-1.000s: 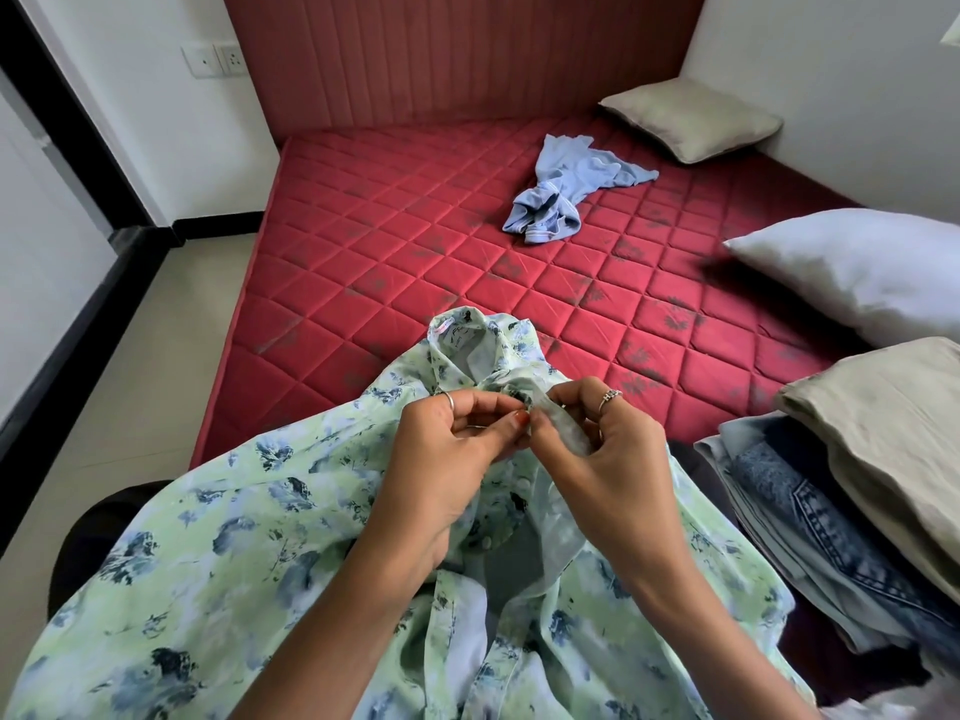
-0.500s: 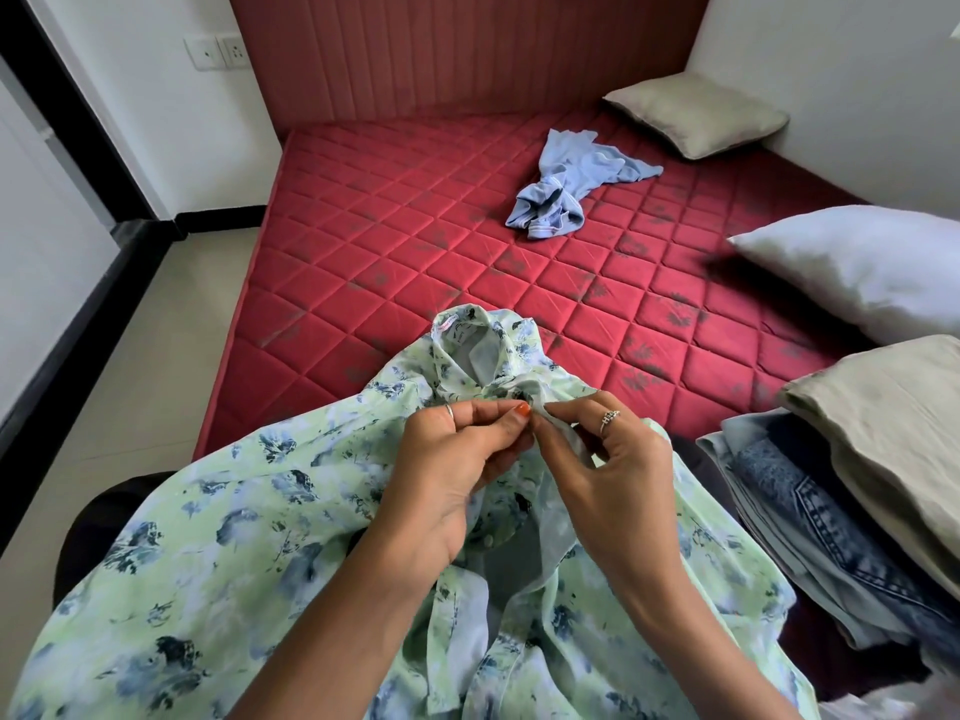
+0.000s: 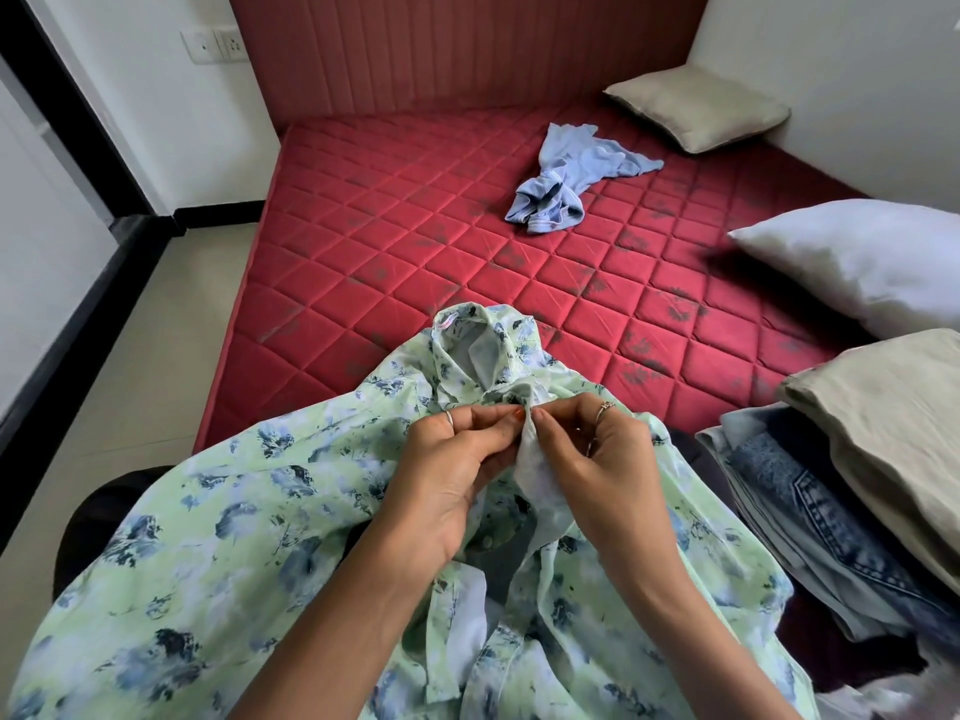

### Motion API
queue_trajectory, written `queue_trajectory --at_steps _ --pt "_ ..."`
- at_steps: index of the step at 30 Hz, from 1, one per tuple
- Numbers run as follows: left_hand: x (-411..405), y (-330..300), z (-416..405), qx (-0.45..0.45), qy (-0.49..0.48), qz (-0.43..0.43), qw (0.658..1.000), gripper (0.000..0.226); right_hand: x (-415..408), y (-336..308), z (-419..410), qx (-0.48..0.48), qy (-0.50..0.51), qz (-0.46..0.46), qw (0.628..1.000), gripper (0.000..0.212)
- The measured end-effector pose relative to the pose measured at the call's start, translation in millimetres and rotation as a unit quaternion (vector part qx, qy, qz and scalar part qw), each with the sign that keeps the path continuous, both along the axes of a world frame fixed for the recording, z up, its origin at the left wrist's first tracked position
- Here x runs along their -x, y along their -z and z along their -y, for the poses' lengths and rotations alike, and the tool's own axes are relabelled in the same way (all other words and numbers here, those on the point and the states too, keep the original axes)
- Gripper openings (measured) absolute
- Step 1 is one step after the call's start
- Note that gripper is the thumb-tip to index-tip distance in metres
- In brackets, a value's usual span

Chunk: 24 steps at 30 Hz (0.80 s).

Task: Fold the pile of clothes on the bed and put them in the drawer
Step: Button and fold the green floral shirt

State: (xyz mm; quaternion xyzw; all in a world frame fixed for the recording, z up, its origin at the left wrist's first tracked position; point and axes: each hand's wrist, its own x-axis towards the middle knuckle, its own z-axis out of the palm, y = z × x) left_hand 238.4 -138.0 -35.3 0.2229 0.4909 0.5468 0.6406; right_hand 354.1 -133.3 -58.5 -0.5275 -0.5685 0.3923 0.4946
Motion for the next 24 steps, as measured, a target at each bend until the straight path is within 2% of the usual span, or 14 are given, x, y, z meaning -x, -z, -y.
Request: queue_trajectory --at_steps 6,15,24 --pt "6.0 1.6 -1.9 -0.006 0.021 -0.052 0.998 0.011 5.1 -3.0 6.3 -0.022 0.018 0.066 0.997 0.021" --pt "3.9 12.4 -5.1 -0.017 0.02 -0.13 0.991 0.012 8.2 6.8 9.4 -0.082 0.003 0.164 0.983 0.014" --pt "-0.9 25.1 -5.3 -0.04 -0.021 -0.223 0.974 0.011 7.2 23.9 13.7 -0.11 0.012 0.159 0.981 0.006"
